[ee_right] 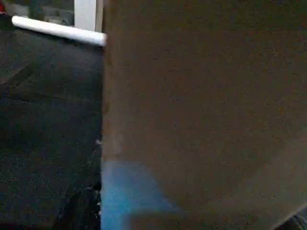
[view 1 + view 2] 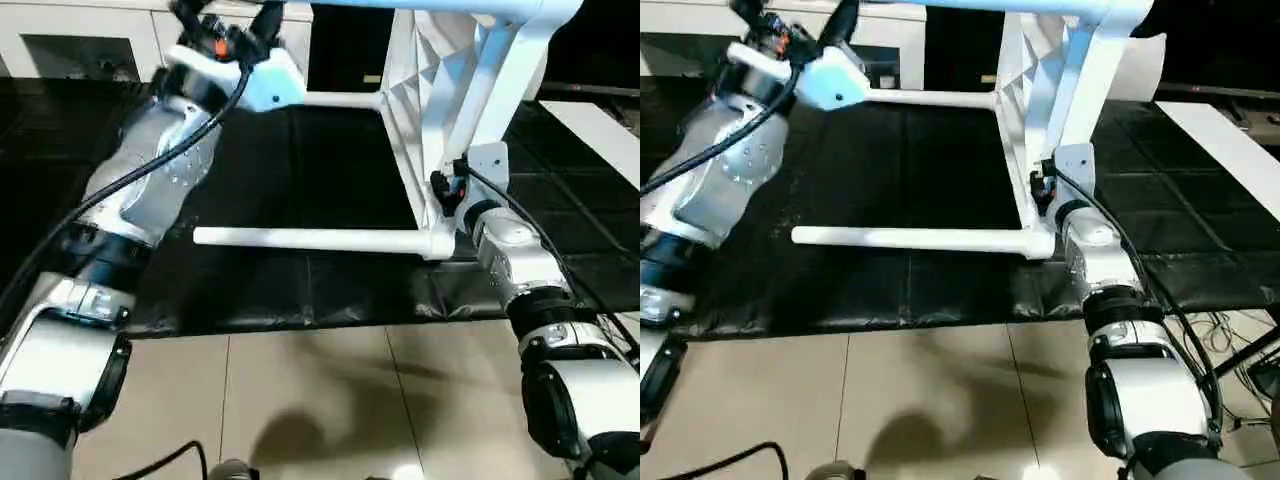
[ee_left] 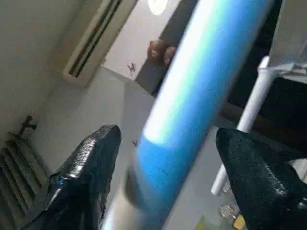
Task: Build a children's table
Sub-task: Flip table
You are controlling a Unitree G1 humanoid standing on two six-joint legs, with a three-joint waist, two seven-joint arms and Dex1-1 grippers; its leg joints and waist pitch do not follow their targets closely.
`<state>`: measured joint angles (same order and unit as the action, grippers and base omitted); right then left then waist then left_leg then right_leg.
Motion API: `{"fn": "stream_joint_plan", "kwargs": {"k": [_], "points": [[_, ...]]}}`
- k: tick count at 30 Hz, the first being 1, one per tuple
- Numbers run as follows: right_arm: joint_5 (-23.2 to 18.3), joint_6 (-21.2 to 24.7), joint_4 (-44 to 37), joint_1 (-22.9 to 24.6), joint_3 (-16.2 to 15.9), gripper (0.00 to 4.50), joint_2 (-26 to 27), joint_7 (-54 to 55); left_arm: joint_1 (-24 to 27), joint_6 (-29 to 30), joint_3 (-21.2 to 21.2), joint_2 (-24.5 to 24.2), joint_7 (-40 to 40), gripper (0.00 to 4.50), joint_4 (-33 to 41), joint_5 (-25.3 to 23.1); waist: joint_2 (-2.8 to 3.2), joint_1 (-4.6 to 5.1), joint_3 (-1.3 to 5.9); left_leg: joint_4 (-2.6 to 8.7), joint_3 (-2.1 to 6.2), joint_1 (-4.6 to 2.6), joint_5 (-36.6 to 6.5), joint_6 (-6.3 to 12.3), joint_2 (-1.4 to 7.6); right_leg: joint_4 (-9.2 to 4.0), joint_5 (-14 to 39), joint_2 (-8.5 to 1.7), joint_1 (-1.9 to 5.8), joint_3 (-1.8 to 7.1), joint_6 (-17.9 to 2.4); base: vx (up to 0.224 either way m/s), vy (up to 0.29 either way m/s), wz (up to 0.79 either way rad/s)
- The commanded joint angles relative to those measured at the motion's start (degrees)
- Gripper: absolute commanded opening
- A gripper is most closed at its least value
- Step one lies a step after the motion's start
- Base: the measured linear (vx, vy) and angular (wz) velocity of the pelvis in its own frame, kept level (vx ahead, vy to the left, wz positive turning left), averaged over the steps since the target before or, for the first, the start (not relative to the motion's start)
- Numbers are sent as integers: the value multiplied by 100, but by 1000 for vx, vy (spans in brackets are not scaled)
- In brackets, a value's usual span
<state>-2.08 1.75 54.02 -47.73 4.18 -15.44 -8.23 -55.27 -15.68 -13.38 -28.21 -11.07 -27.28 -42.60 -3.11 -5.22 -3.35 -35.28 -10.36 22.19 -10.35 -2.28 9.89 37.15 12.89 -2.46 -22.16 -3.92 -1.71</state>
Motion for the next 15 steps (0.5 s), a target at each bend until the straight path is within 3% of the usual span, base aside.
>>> {"fn": "stream_joint_plan", "kwargs": {"k": [1,8,11,12,13,15], "points": [[450,-126,-185,-106,-287,197,-204,-56,-238,-69,-51,50,-111,326,-98,-7,55,-33,432,366,155,-144,-616,-45,361,-359,-231,-633,256,345,-1233,0,0,0],[703,-117,-356,-182,-506,197,-483,-164,-377,-111,-61,82,-121,275,-395,70,41,-70,456,332,146,-108,-306,102,343,-310,-573,-642,293,348,-1269,0,0,0],[901,-113,-510,-177,-717,197,-689,-352,-443,-65,-2,51,-147,252,-460,83,29,-99,518,267,135,-60,194,329,322,-214,-1297,-609,299,341,-1337,0,0,0],[901,-113,-510,-177,-717,197,-689,-352,-443,-65,-2,51,-147,247,-460,83,17,-106,504,253,120,-42,246,429,303,-209,-1406,-587,280,335,-1338,0,0,0],[1009,-103,-591,-174,-829,197,-832,-479,-486,-78,24,45,-79,241,-497,144,-9,-106,492,256,111,-38,211,465,302,-224,-1354,-589,278,333,-1338,0,0,0],[1097,-92,-663,-187,-907,197,-981,-599,-506,-97,24,51,126,222,-514,245,5,-131,478,256,103,-38,65,492,307,-251,-1069,-610,273,337,-1312,0,0,0]]}}
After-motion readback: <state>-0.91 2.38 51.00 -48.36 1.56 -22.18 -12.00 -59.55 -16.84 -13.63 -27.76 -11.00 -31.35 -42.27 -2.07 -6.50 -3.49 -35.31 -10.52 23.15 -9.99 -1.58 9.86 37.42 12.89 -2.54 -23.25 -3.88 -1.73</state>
